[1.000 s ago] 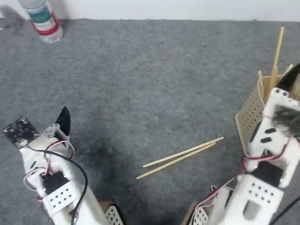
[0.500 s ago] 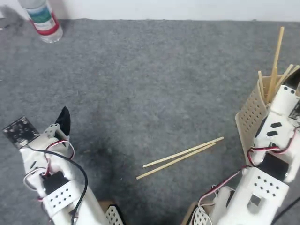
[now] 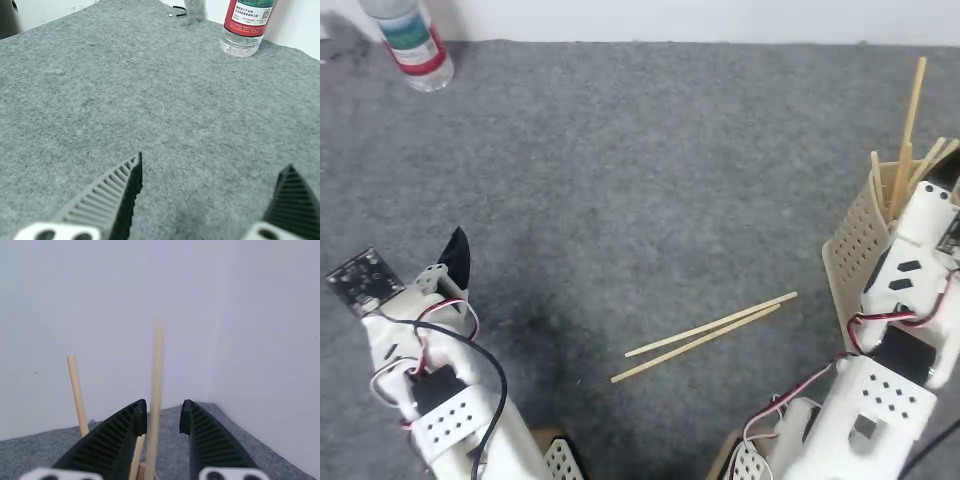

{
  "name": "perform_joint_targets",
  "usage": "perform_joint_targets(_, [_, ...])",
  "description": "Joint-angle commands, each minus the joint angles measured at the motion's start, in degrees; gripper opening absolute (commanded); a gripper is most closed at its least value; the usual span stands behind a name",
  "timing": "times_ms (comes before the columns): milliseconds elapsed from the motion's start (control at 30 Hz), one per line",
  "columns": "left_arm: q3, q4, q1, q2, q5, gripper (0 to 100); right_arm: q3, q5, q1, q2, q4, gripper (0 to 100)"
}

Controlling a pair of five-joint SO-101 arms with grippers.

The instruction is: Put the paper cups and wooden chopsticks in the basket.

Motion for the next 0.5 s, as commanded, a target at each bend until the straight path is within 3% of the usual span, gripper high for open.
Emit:
perform_joint_targets(0, [-1.9, 0.0, 0.4, -0.7, -0.5, 39, -4.2, -0.8, -0.9, -0.2, 1.7, 12.3])
perform_joint_targets(300, [-1.9, 0.0, 0.4, -0.7, -0.5, 39, -4.1, -0.5, -2.2, -0.4, 2.0, 12.3])
perform_joint_targets(467, [-1.9, 0.0, 0.4, -0.7, -0.5, 39, -11.0, -0.1, -5.3, 0.2, 16.2, 12.3])
